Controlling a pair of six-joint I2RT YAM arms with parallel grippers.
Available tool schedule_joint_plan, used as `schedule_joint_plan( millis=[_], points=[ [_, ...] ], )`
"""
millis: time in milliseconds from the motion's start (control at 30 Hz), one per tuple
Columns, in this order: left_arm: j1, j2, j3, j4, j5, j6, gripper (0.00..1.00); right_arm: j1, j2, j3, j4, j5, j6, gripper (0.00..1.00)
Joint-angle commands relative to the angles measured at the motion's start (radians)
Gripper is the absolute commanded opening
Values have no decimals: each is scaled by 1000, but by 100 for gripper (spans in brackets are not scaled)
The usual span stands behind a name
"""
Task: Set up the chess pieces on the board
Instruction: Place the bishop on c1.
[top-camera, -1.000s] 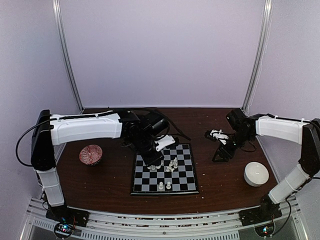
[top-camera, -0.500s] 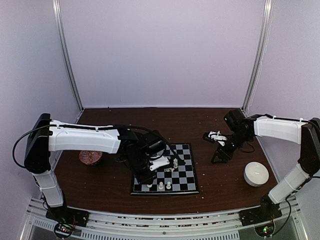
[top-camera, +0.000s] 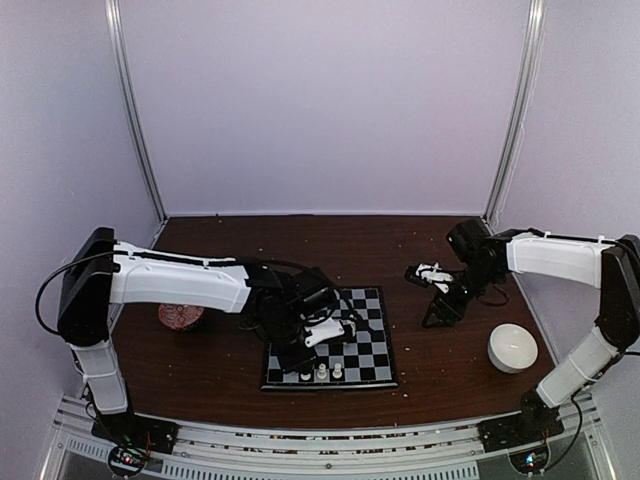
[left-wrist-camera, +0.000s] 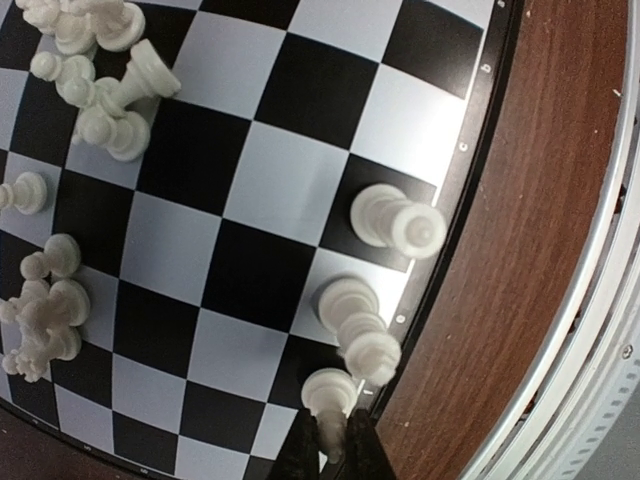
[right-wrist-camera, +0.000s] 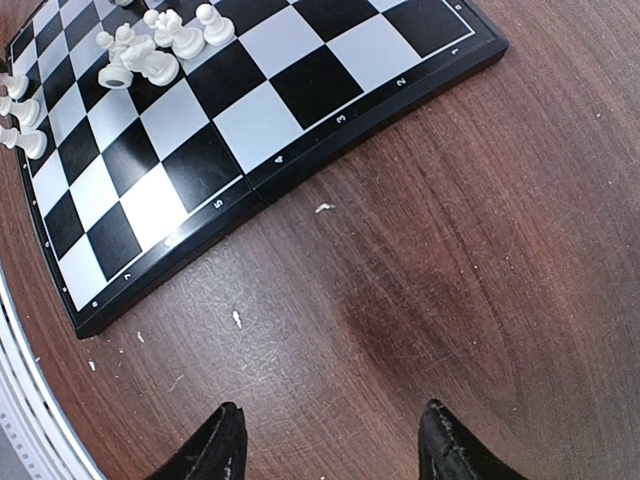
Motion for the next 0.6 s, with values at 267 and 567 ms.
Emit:
schedule_joint_plan(
  millis=[267, 567],
  points=[
    [-3, 38, -20, 38, 8, 11, 16, 6, 11, 24, -14, 13, -5, 59],
    [1, -39, 2, 25, -70, 27, 31, 7, -1, 34, -24, 6, -5, 60]
  ],
)
